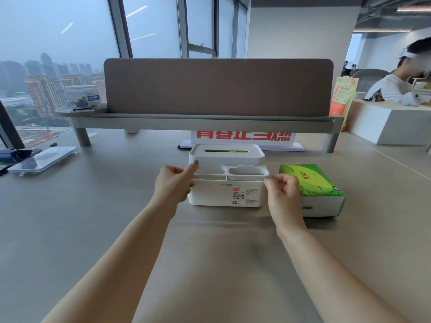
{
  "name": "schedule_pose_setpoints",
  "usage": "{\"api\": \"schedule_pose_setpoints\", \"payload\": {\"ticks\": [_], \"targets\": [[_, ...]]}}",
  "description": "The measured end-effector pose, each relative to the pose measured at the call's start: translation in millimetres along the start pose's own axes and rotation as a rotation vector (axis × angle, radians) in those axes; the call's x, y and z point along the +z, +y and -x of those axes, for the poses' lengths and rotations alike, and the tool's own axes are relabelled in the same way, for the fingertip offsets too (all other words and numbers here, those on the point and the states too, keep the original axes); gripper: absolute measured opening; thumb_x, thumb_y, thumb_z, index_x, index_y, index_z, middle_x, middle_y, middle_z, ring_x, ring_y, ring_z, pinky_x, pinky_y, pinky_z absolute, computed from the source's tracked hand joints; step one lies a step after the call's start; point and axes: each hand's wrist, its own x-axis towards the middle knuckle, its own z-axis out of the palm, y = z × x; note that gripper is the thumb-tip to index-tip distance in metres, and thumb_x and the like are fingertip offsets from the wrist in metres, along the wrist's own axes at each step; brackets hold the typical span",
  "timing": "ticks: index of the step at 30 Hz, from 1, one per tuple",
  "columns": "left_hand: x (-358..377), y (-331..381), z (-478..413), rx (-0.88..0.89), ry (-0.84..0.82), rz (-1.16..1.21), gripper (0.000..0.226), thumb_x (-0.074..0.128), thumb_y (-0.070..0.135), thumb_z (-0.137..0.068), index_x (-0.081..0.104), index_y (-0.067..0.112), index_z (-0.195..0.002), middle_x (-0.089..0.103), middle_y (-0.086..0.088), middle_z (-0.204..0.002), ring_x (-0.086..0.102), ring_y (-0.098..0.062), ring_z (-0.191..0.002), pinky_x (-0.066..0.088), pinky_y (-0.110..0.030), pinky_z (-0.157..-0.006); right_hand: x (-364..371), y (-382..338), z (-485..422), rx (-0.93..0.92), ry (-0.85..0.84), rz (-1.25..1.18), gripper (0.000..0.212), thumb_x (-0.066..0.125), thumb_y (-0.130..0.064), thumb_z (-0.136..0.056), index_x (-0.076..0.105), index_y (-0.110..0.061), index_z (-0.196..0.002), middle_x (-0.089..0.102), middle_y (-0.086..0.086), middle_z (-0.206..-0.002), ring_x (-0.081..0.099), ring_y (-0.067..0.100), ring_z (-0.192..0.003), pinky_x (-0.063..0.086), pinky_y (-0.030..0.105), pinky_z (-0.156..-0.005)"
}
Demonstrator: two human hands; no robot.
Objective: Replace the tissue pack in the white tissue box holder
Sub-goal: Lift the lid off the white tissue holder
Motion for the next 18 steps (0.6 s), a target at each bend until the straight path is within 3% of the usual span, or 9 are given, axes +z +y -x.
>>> {"api": "schedule_pose_setpoints", "payload": {"ticks": [5, 11, 15, 18], "targets": [[3, 5, -10, 0.006, -0.007, -0.105, 0.026, 0.058, 0.027, -0.083, 0.055, 0.006, -0.068, 0.058, -0.005, -0.056, 0.042, -0.016, -0.046, 0.037, -0.022, -0.044, 0, -3, -23, 0.066, -0.042, 0.093, 0.022, 0.059, -0.04, -0.08, 0.053, -0.019, -0.084, 0.06, 0.003, -0.078, 0.052, 0.021, -0.071, 0.041, 0.035, -0.063], [0, 10, -13, 0.106, 0.071, -0.119, 0.015, 0.046, 0.015, -0.083, 0.049, 0.003, -0.076, 0.057, -0.006, -0.054, 0.044, -0.017, -0.043, 0.035, -0.024, -0.044, 0, -7, -25, 0.061, 0.041, 0.006, 0.024, 0.057, -0.043, -0.081, 0.052, -0.019, -0.081, 0.057, 0.002, -0.073, 0.049, 0.019, -0.065, 0.037, 0.032, -0.058], [-26, 7, -19, 0.151, 0.21, 0.009, 0.026, 0.045, 0.014, -0.082, 0.056, -0.009, -0.091, 0.057, -0.008, -0.055, 0.044, -0.018, -0.043, 0.035, -0.026, -0.044, -7, -7, -21, 0.035, 0.019, -0.039, 0.017, 0.055, -0.03, -0.088, 0.051, -0.018, -0.077, 0.051, 0.001, -0.06, 0.042, 0.016, -0.055, 0.031, 0.027, -0.055], [-52, -10, -27, 0.1, 0.273, 0.144, 0.036, 0.041, 0.007, -0.084, 0.051, -0.023, -0.101, 0.052, -0.01, -0.054, 0.039, -0.016, -0.036, 0.032, -0.021, -0.036, -3, -7, -15, -0.023, -0.037, 0.011, 0.012, 0.056, -0.025, -0.087, 0.054, -0.016, -0.08, 0.053, 0.0, -0.063, 0.044, 0.017, -0.058, 0.034, 0.028, -0.057]]}}
